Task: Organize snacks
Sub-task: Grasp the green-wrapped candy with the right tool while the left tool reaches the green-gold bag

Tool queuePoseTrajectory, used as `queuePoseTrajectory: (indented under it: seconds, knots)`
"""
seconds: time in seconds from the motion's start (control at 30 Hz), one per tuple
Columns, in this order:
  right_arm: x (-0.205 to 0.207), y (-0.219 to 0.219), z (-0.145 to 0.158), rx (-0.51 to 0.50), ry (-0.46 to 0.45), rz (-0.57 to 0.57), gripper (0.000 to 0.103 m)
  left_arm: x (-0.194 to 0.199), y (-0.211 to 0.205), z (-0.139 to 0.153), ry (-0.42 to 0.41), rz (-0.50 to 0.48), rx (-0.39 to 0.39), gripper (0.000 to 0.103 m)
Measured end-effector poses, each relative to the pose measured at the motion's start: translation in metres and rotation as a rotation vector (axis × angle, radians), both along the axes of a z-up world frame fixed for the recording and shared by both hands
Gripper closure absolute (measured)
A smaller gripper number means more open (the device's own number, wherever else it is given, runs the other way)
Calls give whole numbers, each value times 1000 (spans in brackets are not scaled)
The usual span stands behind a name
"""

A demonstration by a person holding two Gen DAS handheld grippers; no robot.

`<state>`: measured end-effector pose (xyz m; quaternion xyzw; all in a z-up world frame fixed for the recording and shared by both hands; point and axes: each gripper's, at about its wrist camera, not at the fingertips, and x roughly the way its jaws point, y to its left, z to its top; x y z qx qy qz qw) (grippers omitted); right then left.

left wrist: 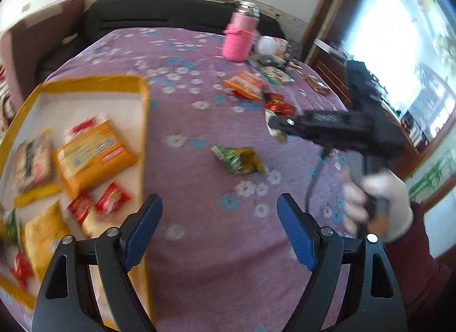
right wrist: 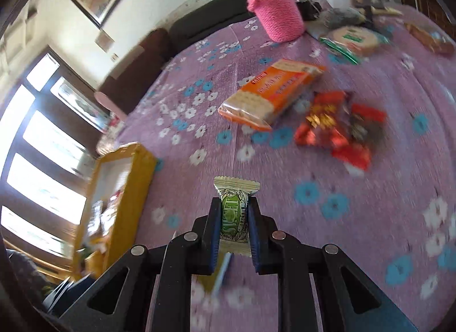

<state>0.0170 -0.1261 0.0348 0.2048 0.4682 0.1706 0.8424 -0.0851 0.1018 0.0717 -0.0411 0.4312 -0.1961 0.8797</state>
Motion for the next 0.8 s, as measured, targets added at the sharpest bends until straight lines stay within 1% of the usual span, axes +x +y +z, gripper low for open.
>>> queuePoseTrajectory:
  seconds: [0.07, 0.13, 0.2, 0.23, 0.27, 0.33, 0.37, 0.47, 0.53, 0.57, 0.67, 0.8]
  knots:
    - [-15, -20, 2, 73, -25, 2, 85, 13, -17, -2, -12, -46, 39, 20]
    - [-24, -37, 3, 97, -62, -18, 85, 33, -38, -9, -5, -92, 98, 20]
    - [-26, -50, 1, 120, -81, -43, 84, 49, -50, -17, 25, -106, 103, 20]
    - [-25, -55, -4, 144, -74, -52, 84, 58, -56, -21, 37, -125, 91, 20]
    - [-23, -56, -8, 155, -64, -57, 84, 62, -60, -23, 37, -134, 96, 20]
    - [-19, -55, -15, 132, -44, -62, 84, 73, -73, -31, 29, -153, 145, 20]
    - [-20, -55, -16, 126, -40, -62, 84, 77, -76, -33, 27, -158, 154, 20]
    - [-22, -56, -15, 144, -48, -52, 84, 90, -83, -43, 21, -178, 213, 20]
    - [-24, -55, -13, 135, -58, -53, 83, 91, -83, -50, 64, -193, 221, 20]
    - [-25, -55, -13, 134, -60, -54, 83, 89, -85, -54, 101, -214, 216, 20]
    - [-24, -56, -15, 147, -51, -59, 83, 73, -97, -56, 101, -257, 255, 20]
    - [-24, -56, -18, 152, -36, -63, 82, 61, -102, -57, 93, -265, 259, 21]
